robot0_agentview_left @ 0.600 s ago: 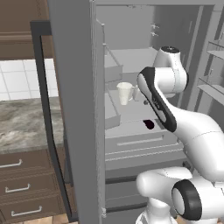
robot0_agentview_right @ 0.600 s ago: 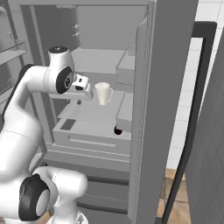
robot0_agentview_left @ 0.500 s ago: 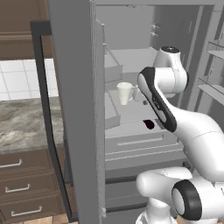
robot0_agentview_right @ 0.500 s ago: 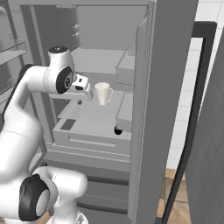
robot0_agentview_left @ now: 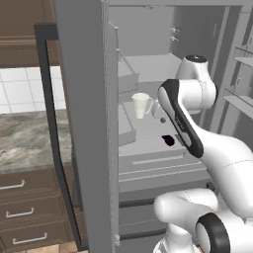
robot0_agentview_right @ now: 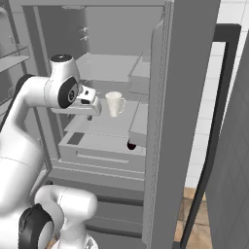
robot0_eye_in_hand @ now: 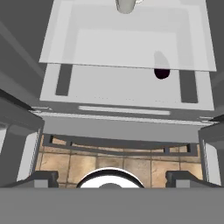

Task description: Fully open the fridge drawer.

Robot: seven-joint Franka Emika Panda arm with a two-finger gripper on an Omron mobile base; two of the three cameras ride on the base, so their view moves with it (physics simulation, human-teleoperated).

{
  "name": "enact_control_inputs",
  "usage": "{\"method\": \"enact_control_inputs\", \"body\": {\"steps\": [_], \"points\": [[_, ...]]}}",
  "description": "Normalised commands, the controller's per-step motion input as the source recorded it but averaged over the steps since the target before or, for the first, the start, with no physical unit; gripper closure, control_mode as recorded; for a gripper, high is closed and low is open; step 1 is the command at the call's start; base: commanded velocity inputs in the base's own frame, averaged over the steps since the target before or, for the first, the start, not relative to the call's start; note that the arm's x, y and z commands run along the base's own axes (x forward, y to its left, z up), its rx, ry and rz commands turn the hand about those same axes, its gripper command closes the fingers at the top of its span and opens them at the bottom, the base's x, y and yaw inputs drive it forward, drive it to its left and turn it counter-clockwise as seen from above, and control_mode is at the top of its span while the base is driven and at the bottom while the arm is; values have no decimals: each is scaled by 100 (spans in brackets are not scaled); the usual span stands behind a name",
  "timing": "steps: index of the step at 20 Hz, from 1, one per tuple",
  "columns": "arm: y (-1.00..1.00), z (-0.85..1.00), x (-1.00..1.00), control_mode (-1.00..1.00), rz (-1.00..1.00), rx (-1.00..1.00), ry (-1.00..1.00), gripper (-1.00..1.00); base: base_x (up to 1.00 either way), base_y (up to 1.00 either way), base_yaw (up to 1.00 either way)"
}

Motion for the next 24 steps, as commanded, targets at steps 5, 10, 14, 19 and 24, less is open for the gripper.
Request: {"method": "enact_control_inputs", "body": {"steps": [5, 10, 14, 19, 24], "points": [[0, -1, -1, 100, 0, 0, 2, -100, -12, 0, 0], [0, 0, 0, 100, 0, 0, 0, -100, -39, 0, 0], [0, 0, 0, 100, 0, 0, 0, -100, -48, 0, 0], [0, 0, -1, -100, 0, 0, 0, -100, -32, 0, 0], [0, 0, 0, -100, 0, 0, 0, -100, 0, 0, 0]]}}
